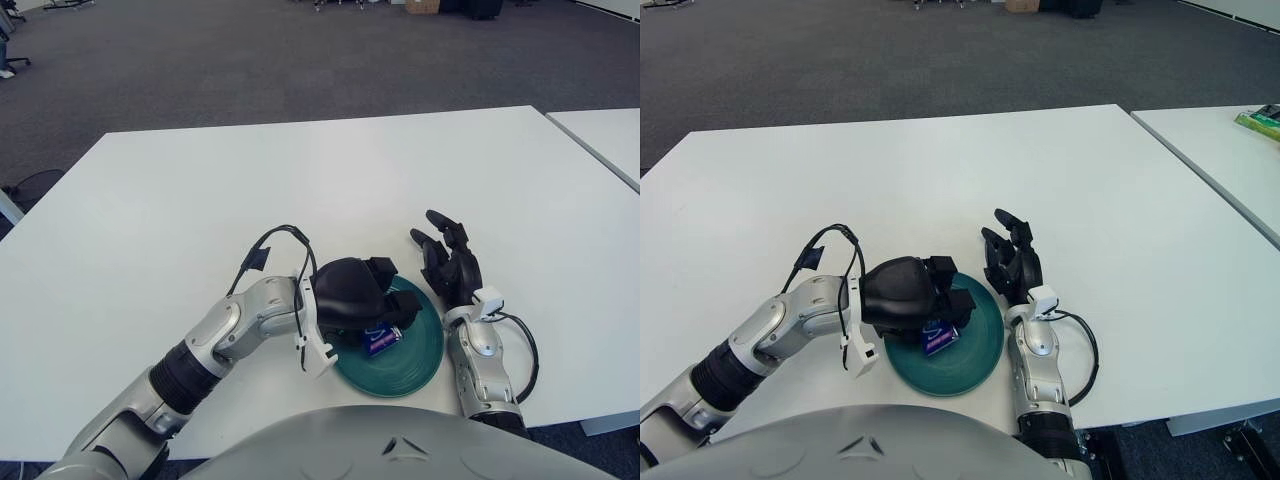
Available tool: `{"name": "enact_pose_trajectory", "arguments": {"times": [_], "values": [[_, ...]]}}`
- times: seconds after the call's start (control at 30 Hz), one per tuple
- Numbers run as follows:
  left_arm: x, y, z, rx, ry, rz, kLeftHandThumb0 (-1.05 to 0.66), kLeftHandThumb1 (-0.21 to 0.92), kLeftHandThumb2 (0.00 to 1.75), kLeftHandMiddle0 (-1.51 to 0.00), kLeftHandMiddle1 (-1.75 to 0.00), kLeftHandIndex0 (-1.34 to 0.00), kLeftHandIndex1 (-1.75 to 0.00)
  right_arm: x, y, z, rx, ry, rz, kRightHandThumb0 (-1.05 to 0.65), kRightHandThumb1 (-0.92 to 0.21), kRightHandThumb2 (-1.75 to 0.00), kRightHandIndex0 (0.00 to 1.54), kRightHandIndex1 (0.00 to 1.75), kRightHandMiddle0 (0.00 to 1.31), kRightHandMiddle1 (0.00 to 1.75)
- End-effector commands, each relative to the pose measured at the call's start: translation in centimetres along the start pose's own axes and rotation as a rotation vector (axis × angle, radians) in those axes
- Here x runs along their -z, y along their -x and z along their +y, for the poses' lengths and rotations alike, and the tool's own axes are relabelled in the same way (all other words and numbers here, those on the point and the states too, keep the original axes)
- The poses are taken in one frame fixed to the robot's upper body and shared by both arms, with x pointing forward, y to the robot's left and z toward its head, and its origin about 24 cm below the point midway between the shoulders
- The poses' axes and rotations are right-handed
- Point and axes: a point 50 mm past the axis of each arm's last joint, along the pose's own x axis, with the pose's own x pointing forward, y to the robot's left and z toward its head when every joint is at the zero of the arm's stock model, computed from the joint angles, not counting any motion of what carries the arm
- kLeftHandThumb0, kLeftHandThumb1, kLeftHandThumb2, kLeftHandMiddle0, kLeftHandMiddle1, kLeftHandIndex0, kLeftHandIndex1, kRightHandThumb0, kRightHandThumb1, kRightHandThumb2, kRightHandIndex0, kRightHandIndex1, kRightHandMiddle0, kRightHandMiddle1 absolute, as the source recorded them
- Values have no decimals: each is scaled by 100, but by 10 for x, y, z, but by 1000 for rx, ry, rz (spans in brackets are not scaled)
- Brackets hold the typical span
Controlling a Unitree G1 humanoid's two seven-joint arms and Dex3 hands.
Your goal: Put the gum into the plate.
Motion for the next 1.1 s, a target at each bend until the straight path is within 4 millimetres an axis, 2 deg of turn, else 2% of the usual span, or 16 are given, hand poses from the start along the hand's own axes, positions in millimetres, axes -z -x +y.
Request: {"name": "enact_pose_trajectory", "arguments": {"times": [0.0, 0.17, 0.4, 0.6, 0.73, 0.8, 0.87, 0.97, 1.07], "values": [[5, 2, 7, 30, -5, -6, -86, 92, 67, -39, -24, -1, -83, 45, 24, -5, 49, -17, 258, -48, -92, -56, 31, 52, 0, 83], [7, 6, 9, 21, 28, -18, -99, 92, 76, -29, -7, 0, -49, 45, 22, -4, 54, -48, 259, -48, -92, -60, 33, 49, 0, 86], [11, 13, 7, -30, 74, -6, -104, 92, 82, -14, -1, 0, -24, 48, 21, -1, 86, -157, 259, -43, -92, -62, 36, 44, 0, 90], [14, 16, 6, -57, 82, 15, -105, 92, 83, -5, 0, 0, -16, 50, 18, 0, 98, -239, 272, -43, -92, -64, 38, 43, 0, 91], [16, 23, 9, -103, 168, 45, -105, 92, 79, -1, 0, 0, -15, 50, 17, 0, 75, -189, 261, -47, -92, -68, 37, 41, 0, 89], [17, 24, 9, -127, 225, 59, -105, 92, 77, -1, 0, 0, -15, 48, 17, -1, 54, -110, 244, -49, -92, -70, 35, 39, 0, 87], [20, 28, 9, -158, 321, 83, -105, 92, 74, 0, 0, 0, -16, 46, 18, -2, 27, -26, 219, -53, -92, -72, 34, 29, 0, 80], [29, 35, 6, -205, 445, 120, -105, 92, 69, 0, 0, 0, -13, 48, 20, -4, 20, 7, 213, -55, -92, -74, 36, 20, 0, 75], [40, 44, 1, -255, 627, 183, -105, 92, 53, 0, 0, 0, -4, 51, 23, -6, 24, 20, 222, -55, -92, -71, 40, 18, 0, 73]]}}
